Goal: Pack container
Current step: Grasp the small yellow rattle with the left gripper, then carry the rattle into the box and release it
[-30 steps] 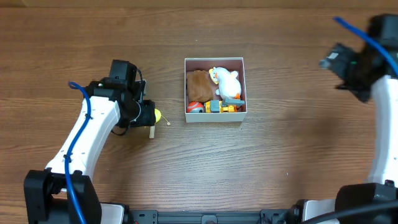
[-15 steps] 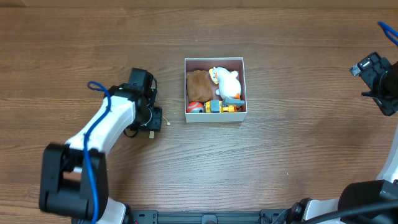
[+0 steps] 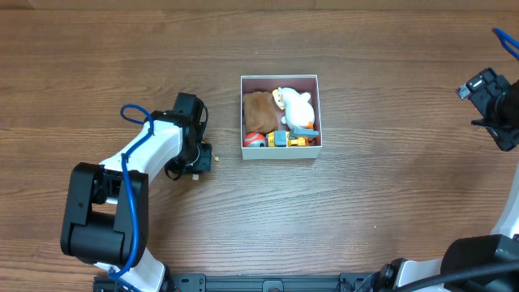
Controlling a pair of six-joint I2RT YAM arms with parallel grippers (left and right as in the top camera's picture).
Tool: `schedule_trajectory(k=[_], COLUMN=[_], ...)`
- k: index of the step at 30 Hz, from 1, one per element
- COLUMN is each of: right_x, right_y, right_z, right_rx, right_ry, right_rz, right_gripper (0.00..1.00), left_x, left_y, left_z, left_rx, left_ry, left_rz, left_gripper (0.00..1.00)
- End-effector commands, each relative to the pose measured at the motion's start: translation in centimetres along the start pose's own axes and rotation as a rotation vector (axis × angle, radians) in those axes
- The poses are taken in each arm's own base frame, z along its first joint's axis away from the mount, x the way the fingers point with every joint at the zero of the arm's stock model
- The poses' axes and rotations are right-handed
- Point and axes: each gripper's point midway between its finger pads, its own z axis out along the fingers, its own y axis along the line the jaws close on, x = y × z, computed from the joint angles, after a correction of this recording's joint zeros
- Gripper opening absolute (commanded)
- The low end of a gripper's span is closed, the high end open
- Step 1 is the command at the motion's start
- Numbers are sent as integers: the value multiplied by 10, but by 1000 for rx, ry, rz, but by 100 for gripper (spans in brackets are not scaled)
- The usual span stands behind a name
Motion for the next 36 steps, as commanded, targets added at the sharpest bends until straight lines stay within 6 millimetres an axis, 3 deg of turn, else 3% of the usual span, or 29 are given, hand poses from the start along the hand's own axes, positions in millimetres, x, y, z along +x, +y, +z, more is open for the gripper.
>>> schedule_trajectory(k=[1,5,10,12,13,16,18,22,26,28,30,32,33,34,36], right_x=[0,0,2,2,2,3,4,5,9,9,9,9,9,9,9], right_y=[0,0,-1,-1,-1,-1,-2,-3,-5,-5,-5,-5,-5,-5,-5], right_z=[-1,-1,-1,-1,-1,-1,-1,-1,-1,-1,-1,-1,-1,-1,-1], right_rx=[-3,-2,2,2,2,4,6,10,18,18,18,18,18,19,18], right_ry=[-2,-1,6,7,7,10,13,20,34,35,35,35,36,36,36], right_rz=[4,4,4,4,4,4,4,4,3,3,4,3,3,3,-1], right_gripper=[100,100,100,100,100,100,100,100,100,100,100,100,100,100,100], left_x=[5,-19,-61,-72,-78,-83,-84,-92,-102,-101,-98,-97,-97,-98,-98], left_y=[-1,-7,-31,-51,-72,-119,-148,-195,-214,-217,-221,-222,-222,-224,-227], left_z=[2,-54,-155,-189,-211,-230,-225,-176,-118,-96,-88,-90,-92,-96,-116], left_rx=[0,4,43,76,110,162,194,220,208,197,206,214,217,227,255], left_ry=[59,16,-183,-265,-325,-419,-435,-371,-287,-241,-213,-210,-215,-221,-249], left_rz=[28,75,110,152,198,270,258,219,150,119,123,125,125,128,171], left_gripper=[4,4,4,4,4,5,4,6,4,8,11,22,53,67,74])
